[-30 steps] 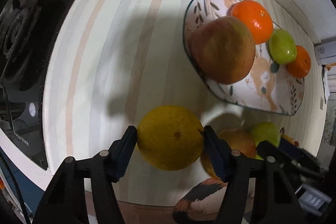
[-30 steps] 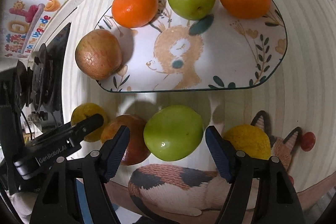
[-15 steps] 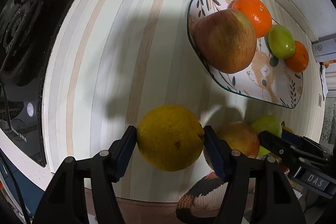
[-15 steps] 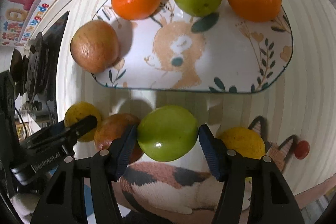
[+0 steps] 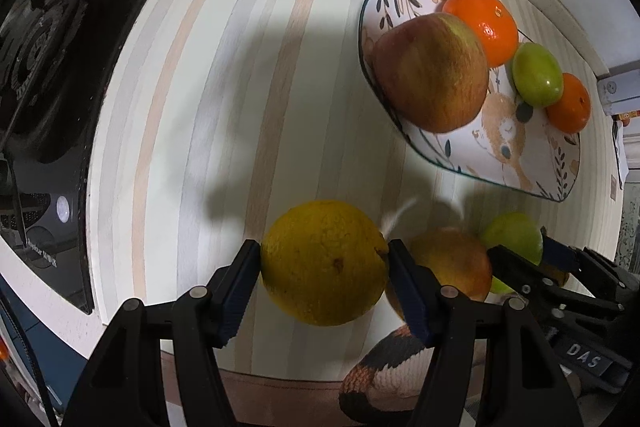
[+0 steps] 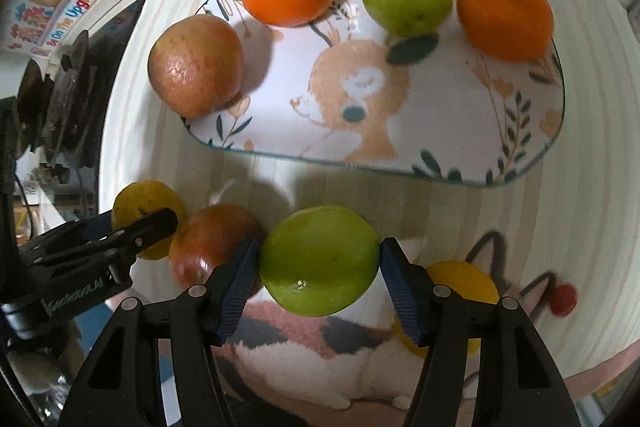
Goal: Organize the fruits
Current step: 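Carry the green apple and yellow citrus onto the plate and open both tools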
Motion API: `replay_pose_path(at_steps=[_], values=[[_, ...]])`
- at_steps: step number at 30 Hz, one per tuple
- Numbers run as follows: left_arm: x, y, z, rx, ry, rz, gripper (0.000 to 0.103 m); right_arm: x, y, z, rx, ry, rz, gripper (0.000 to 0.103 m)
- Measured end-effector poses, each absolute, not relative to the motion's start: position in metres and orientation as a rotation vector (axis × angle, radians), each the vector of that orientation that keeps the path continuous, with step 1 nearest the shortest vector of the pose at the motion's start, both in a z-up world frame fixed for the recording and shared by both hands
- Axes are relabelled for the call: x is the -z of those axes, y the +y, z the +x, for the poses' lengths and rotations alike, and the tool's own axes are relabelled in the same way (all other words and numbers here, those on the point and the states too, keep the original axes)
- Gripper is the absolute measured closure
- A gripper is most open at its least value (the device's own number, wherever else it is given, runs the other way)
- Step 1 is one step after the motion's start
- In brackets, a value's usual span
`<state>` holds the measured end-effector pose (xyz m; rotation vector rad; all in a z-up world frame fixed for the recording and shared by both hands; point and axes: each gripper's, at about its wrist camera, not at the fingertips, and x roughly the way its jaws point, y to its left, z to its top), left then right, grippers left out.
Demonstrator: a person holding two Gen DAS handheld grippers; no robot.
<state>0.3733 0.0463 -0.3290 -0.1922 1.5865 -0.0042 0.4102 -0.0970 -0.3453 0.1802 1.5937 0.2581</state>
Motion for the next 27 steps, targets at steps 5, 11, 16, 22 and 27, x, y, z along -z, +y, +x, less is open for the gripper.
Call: replay_pose_path(at_steps=[5,11,16,22,27], values=[[0.325,0.050,0.368,0.004,1.600,-0.191,0.041,0.347,-0.097,0.394,-0.286,1.599,0.157,0.038],[0.325,0.053,0.368,0.001,1.605,-0.189,0.041,0.350,-0.084,0.390,-0.294,1.593,0.079,0.038],[0.325,0.052,0.369,-0.002,1.600,-0.184,0.041,0.350,-0.075,0.387,-0.309,1.594,0.047,0.038],[0.317,0.049,0.353,0.006,1.577,-0.186,0.041,0.337,-0.091,0.375,-0.291,1.546,0.112,0.038],[0.278,0.047,0.362,0.052,1.520,-0.216,0.041,0.301,-0.120,0.378,-0.297,1.474,0.196,0.038]])
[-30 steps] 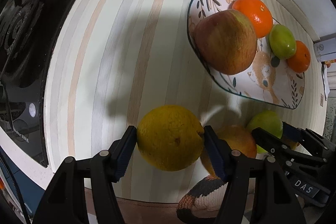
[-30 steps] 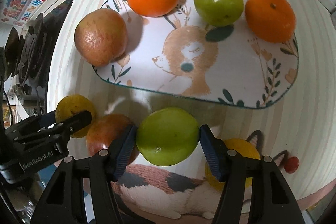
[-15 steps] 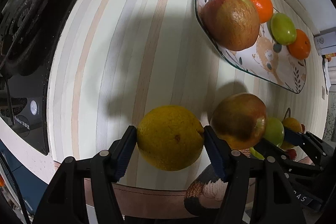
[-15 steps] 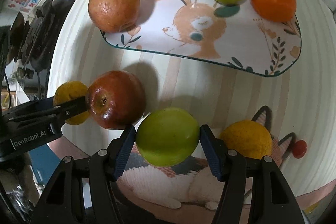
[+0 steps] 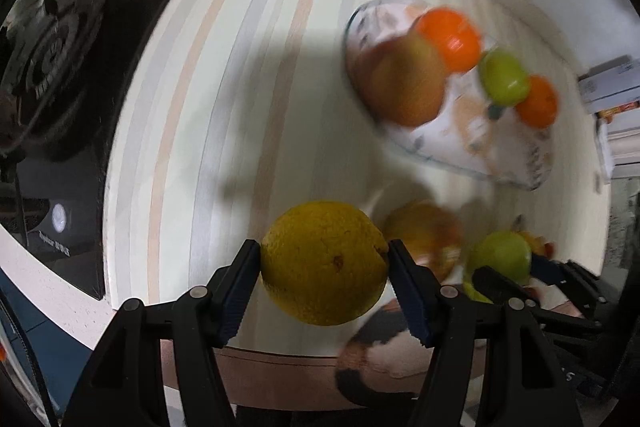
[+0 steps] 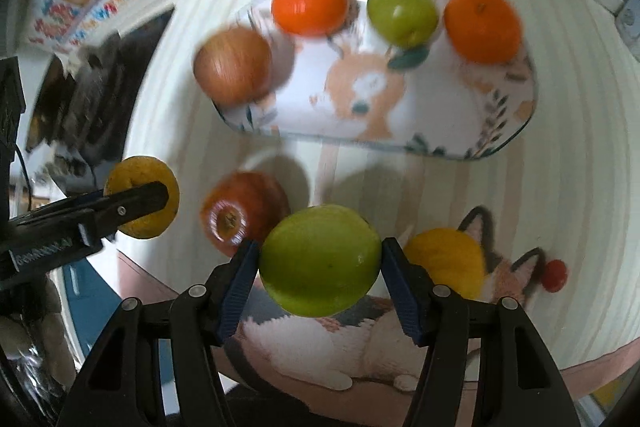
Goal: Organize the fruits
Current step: 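Carry the green apple and yellow citrus onto the plate and open both tools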
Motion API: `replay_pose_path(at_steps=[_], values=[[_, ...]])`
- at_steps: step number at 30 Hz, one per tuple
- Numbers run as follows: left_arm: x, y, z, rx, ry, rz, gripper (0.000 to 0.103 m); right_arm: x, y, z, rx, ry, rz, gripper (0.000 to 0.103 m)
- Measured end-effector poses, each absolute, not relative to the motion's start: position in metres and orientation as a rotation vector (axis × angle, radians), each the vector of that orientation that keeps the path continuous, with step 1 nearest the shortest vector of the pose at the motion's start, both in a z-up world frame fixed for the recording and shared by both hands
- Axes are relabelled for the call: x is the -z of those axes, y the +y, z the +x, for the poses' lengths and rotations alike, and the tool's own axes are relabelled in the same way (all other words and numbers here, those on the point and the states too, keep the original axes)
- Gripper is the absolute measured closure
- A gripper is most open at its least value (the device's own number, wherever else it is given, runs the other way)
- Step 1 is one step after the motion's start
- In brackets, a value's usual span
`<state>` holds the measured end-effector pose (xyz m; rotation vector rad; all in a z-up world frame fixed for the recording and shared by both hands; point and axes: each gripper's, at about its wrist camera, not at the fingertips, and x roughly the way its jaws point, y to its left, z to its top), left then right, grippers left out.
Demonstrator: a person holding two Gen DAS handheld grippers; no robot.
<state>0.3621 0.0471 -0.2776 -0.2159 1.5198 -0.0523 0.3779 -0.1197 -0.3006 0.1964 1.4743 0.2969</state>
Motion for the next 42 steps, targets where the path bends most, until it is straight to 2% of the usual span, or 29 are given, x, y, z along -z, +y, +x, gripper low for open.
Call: replay_pose_path(at_steps=[5,10,17,24,30,33,34,35,38,41,42], values=[[0.227,0.036,0.398,0.125,1.431,-0.226,0.041,0.266,-0.154,0.406,-0.274,1.399,0.278,0.038],[0.210,0.023,0.456,0.140,1.396,-0.162,0.041,0.275,-0.178,0.446,-0.192,1.403,0.320,0.038],[0.257,0.010,0.526,0.116,1.477,-0.085,0.041,0.308,-0.183,0.482,-0.116,1.447,0.266,0.038],[0.305,0.006,0.551,0.106,1.595,-0.075,0.040,0.326,-0.177,0.486,-0.092,1.484,0.237,0.038],[0.308,0.008,0.551,0.109,1.613,-0.098,0.040,0.333,-0.185,0.484,-0.081,1.506,0.308,0.038],[0.308,0.007,0.550,0.108,1.617,-0.093,0.040,0.333,-0.190,0.486,-0.076,1.521,0.328,0.034],[0.308,0.005,0.550,0.108,1.614,-0.089,0.039,0.331,-0.192,0.486,-0.072,1.521,0.339,0.026],[0.307,0.005,0.549,0.107,1.615,-0.077,0.034,0.330,-0.194,0.486,-0.074,1.521,0.347,0.023],[0.300,0.006,0.547,0.102,1.601,-0.071,0.013,0.324,-0.195,0.485,-0.081,1.525,0.353,0.023],[0.296,0.009,0.542,0.083,1.588,-0.060,0.013,0.316,-0.193,0.481,-0.092,1.528,0.337,0.018],[0.294,0.009,0.541,0.078,1.581,-0.057,0.013,0.314,-0.191,0.480,-0.094,1.526,0.326,0.011]])
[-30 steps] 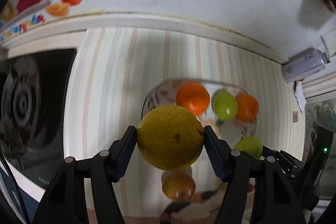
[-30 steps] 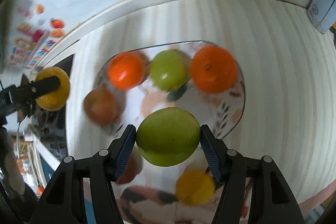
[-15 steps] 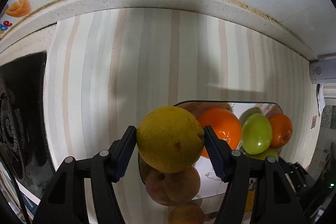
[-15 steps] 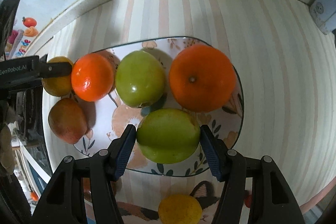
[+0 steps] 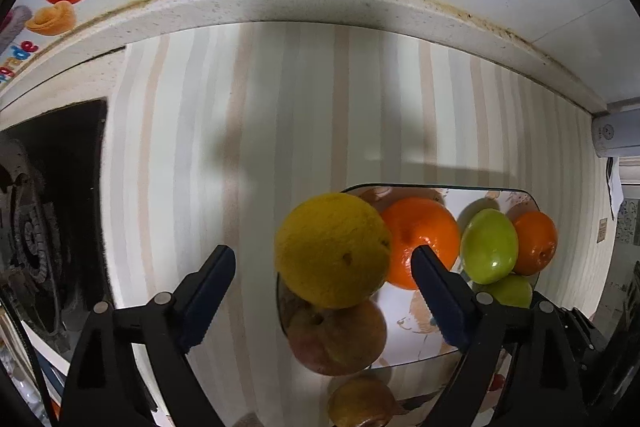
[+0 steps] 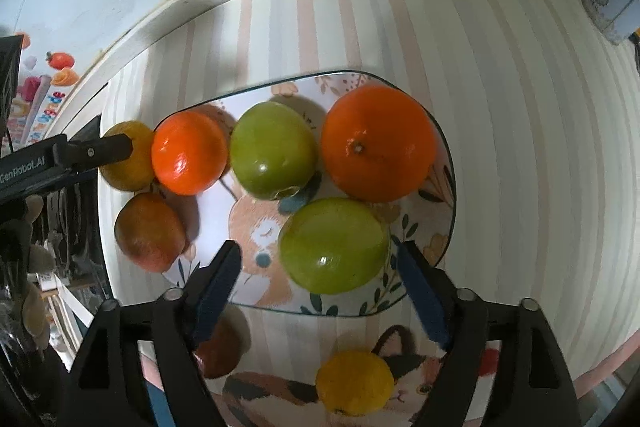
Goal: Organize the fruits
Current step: 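Carry the green apple and yellow citrus onto the plate and open both tools, then withdraw both tools from the plate toward the fruits by the cat mat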
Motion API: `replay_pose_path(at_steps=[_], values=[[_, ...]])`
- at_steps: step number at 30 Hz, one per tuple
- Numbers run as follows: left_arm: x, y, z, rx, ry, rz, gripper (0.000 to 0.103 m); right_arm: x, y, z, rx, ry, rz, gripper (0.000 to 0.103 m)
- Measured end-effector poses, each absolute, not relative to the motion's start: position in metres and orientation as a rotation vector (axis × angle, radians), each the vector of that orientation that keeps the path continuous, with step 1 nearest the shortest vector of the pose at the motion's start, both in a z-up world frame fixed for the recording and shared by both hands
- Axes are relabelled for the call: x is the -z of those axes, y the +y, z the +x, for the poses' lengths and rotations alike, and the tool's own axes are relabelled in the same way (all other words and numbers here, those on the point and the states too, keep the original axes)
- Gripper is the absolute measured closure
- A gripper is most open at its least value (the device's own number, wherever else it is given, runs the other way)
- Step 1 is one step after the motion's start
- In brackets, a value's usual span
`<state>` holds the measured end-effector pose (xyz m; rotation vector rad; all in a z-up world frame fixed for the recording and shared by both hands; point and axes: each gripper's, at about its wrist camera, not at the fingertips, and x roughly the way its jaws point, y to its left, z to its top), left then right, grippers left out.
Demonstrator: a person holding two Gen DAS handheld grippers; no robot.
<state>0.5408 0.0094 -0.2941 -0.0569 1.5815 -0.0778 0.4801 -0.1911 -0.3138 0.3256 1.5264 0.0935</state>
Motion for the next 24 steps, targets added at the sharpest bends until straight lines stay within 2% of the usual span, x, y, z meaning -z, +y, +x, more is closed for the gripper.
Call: replay_pose_path(at_steps=[13,24], values=[[0.227,0.009,0.461,0.017,1.353,0.005,0.013,0.269,-0.196,0.430,-0.079,1.448,0.225,0.009],[0.180,0.001,0.380,0.034,1.226,-0.001,0.013,0.192,-0.197,0.371,-0.085,1.305,0.154,0.009]])
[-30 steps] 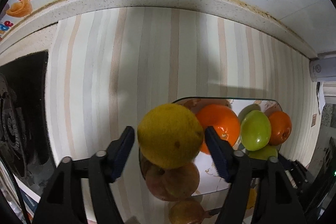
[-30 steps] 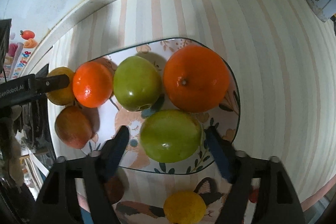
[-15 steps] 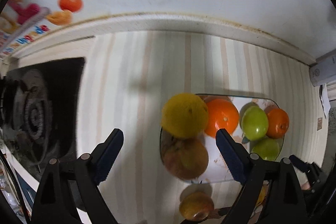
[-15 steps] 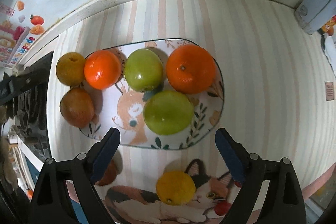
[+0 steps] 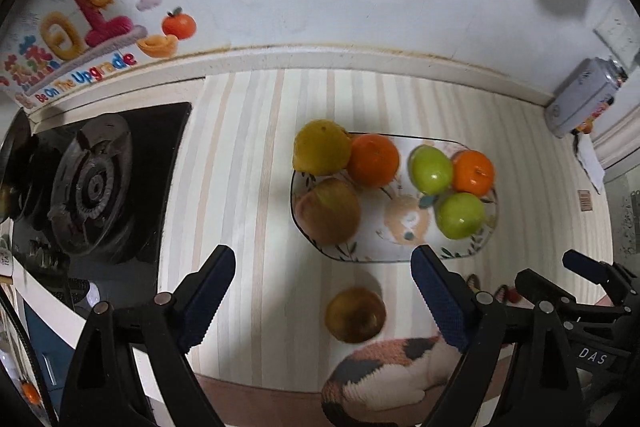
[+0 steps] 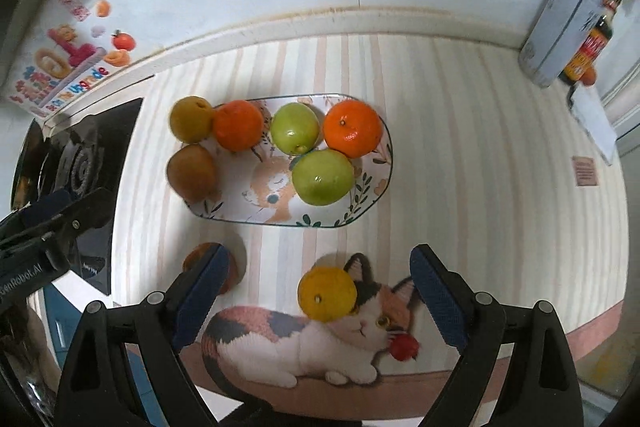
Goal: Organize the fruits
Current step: 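Withdraw both tools from the plate toward the fruits by the cat mat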
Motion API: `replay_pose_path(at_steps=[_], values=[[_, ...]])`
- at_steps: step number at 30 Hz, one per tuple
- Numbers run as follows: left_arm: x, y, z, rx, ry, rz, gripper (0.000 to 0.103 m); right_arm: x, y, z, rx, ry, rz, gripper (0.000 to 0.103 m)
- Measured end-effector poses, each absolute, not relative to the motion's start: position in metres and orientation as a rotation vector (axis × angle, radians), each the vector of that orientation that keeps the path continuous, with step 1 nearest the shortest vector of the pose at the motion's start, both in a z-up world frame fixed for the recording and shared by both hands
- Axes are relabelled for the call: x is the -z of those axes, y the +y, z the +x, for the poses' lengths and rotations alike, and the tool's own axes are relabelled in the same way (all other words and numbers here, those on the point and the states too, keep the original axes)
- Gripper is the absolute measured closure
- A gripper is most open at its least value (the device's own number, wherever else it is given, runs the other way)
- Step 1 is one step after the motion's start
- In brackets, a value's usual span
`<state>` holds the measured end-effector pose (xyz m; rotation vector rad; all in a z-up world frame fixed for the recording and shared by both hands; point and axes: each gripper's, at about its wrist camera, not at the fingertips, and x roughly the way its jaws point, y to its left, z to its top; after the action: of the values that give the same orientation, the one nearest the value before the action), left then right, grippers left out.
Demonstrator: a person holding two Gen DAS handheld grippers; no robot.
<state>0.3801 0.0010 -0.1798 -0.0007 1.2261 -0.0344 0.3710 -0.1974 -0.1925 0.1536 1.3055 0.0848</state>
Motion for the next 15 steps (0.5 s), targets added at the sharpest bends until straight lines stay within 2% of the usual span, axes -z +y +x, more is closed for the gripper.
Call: replay_pose_path(at_steps=[15], values=[[0.112,-0.009,0.300,0.087,1.089,-0.038,0.013,0.102,-0.195,0.283,-0.115,1.154,0.140,0.009]])
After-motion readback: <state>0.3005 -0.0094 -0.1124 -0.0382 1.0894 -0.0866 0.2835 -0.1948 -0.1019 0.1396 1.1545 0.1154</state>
